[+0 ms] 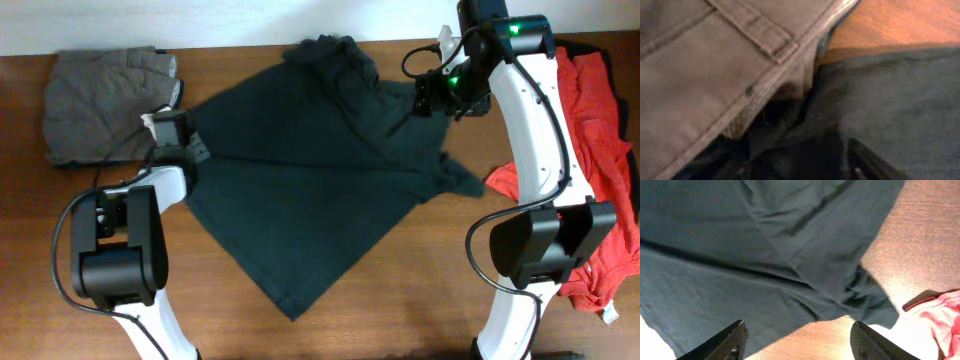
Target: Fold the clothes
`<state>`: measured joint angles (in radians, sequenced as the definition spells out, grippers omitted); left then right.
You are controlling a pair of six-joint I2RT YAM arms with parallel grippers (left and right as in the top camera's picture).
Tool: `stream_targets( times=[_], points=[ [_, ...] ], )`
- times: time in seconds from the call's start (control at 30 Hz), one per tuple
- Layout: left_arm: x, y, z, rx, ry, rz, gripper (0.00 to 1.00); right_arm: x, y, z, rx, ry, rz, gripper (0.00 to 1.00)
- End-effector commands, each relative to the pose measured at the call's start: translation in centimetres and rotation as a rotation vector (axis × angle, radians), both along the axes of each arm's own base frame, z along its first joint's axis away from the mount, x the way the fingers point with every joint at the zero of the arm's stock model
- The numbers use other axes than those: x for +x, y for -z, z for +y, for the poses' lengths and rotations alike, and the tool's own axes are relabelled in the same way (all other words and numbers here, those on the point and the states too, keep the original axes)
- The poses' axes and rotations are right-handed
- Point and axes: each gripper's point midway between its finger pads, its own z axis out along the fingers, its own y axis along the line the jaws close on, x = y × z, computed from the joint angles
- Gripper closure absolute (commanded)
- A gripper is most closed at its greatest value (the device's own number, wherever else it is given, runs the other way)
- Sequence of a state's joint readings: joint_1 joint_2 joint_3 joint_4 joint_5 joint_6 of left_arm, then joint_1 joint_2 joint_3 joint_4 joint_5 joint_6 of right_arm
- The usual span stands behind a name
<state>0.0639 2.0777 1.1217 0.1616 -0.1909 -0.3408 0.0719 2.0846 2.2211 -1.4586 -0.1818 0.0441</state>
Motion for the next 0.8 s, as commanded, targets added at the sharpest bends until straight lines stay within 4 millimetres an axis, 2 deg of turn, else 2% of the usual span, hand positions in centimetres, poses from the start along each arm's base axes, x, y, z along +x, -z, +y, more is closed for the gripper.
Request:
stream_targets(
  times=[0.0, 0.07, 0.13, 0.17, 0.27, 0.43, 0.6, 0.77],
  points=[
    [-1.4, 3.6, -2.4, -0.077, 0.139, 0.106, 0.25, -0.1, 0.2, 0.3, -0.012, -0.020, 0.004, 0.30],
    [-1.4, 3.3, -4.0, -0.121, 0.197, 0.117, 0.16, -0.2, 0.1, 0.9, -0.014, -0.043, 0.000, 0.30],
    [-1.7, 2.8, -5.1, -0.136, 0.225, 0.132, 0.02, -0.4, 0.0, 1.7, -0.018, -0.077, -0.006, 0.30],
    [-1.8, 2.4, -5.6, -0.136, 0.233, 0.140, 0.01, -0.5, -0.1, 2.2, -0.019, -0.092, -0.009, 0.30],
    [-2.4, 0.3, -6.9, -0.122, 0.273, 0.149, 0.01, -1.0, -0.8, 4.0, -0.024, -0.148, -0.030, 0.30],
    [-3.5, -4.8, -7.0, -0.107, 0.273, 0.122, 0.01, -2.2, -3.3, 6.1, -0.016, -0.200, -0.091, 0.30],
    [-5.5, -10.2, -6.7, -0.101, 0.269, 0.083, 0.01, -3.9, -7.4, 6.8, -0.001, -0.222, -0.189, 0.30],
    [-8.2, -15.4, -6.8, -0.096, 0.271, 0.041, 0.01, -5.5, -10.9, 6.4, -0.004, -0.234, -0.285, 0.26]
  ],
)
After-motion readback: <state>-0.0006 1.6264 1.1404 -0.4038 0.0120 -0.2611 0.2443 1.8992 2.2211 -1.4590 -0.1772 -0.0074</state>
